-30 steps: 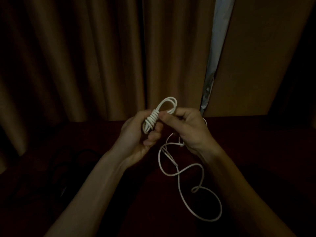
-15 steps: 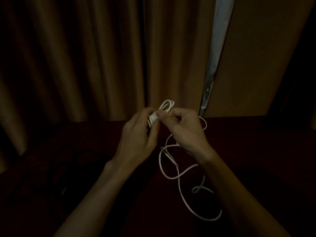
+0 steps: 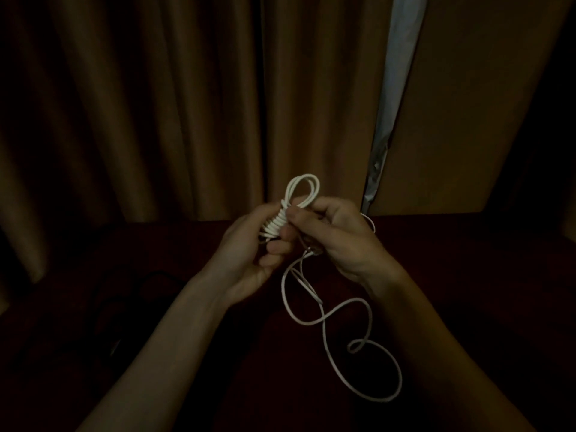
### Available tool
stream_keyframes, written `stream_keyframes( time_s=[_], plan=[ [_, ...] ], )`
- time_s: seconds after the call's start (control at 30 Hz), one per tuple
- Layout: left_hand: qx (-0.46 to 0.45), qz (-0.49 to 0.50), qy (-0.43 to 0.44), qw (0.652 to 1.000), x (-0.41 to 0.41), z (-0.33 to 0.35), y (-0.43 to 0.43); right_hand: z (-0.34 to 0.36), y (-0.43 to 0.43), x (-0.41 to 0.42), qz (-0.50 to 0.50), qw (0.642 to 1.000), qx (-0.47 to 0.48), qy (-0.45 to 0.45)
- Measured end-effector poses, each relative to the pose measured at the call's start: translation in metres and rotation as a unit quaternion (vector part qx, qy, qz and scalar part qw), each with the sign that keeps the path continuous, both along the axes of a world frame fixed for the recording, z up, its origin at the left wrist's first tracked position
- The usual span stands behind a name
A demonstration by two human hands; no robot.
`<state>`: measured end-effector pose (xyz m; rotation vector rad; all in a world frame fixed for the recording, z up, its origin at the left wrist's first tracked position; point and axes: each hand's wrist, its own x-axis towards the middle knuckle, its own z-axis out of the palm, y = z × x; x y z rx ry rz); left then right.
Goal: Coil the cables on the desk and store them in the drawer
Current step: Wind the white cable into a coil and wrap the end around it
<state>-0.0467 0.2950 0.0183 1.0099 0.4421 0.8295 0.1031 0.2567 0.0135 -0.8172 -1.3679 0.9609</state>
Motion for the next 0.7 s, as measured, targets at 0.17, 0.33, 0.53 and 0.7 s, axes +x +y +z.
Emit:
stream_keyframes(
  time_s=[0.17,0.33,0.53,0.7],
  plan=[
    [0.073,0.023,0.094,0.993,-0.004,0.000,0.001,0.000,-0.002,0.005,-0.008,0.999,0.032,-0.038],
    [0.333,0.232,0.199,0.892,-0.006,-0.014,0.005,-0.002,0.003,0.002,-0.122,0.991,0.026,-0.054],
    [0.633,0.304,0.251,0.666,-0.007,-0.029,0.007,-0.003,0.002,-0.004,-0.118,0.993,-0.001,-0.017],
    [0.644,0.282,0.249,0.666,-0.012,-0.028,0.010,-0.002,0.002,-0.006,-0.098,0.994,-0.031,-0.026]
  ],
)
